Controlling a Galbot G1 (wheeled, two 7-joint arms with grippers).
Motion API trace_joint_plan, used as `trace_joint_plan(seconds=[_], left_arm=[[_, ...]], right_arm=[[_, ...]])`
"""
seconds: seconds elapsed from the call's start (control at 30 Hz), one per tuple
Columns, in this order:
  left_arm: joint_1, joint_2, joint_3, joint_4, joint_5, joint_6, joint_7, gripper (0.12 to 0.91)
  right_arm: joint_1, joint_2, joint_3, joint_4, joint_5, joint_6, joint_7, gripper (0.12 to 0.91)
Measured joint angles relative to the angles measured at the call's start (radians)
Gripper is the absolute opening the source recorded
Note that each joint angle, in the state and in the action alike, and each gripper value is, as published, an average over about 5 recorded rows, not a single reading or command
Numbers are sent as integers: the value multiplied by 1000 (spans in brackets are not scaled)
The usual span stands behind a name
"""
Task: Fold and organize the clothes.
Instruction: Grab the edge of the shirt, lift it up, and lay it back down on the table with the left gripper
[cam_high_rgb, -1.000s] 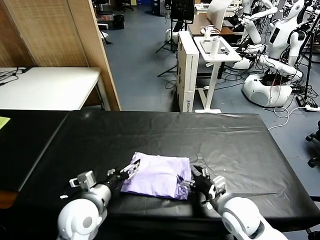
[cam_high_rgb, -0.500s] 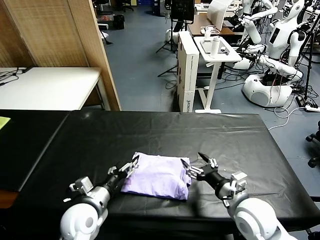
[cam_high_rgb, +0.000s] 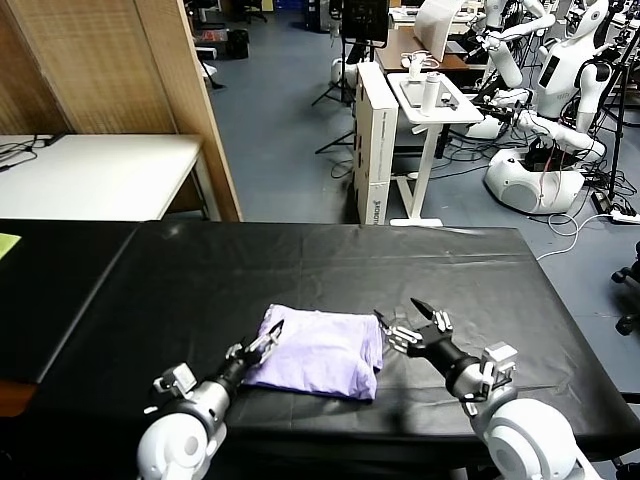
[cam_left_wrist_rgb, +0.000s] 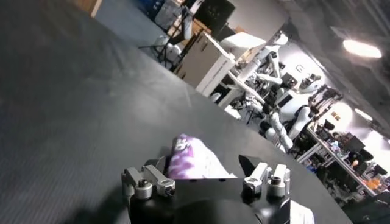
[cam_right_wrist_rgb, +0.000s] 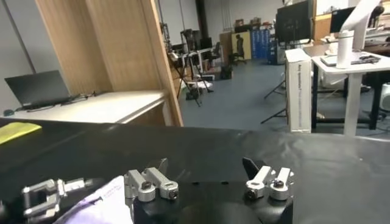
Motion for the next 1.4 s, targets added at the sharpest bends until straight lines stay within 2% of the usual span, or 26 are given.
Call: trace_joint_plan(seconds=[0.2, 0.3, 0.57, 0.67, 0.83, 0.97, 1.4], left_arm=[[8, -1, -4, 8, -30, 2, 0, 903], [11, -3, -9, 9, -57, 5, -3, 819], [13, -8, -17, 6, -108, 18, -16, 319], [14, -6, -22, -3, -109, 22, -29, 197], [22, 22, -47, -35, -65, 23, -58, 189], [41, 78, -83, -66, -41, 19, -76, 186], [128, 395, -326, -110, -101, 11, -86, 186]], right_arm=[[-3, 1, -1, -4, -2, 0, 0, 907], [-5, 3, -1, -6, -4, -1, 0, 907], [-11, 4, -1, -9, -10, -1, 0, 907], [-13, 5, -1, -12, -15, -1, 0, 907], [-19, 8, 3, -20, -32, 4, 1, 907], [-19, 17, 1, -32, -40, 5, 3, 907], [-16, 53, -22, -70, -72, 10, 6, 907]])
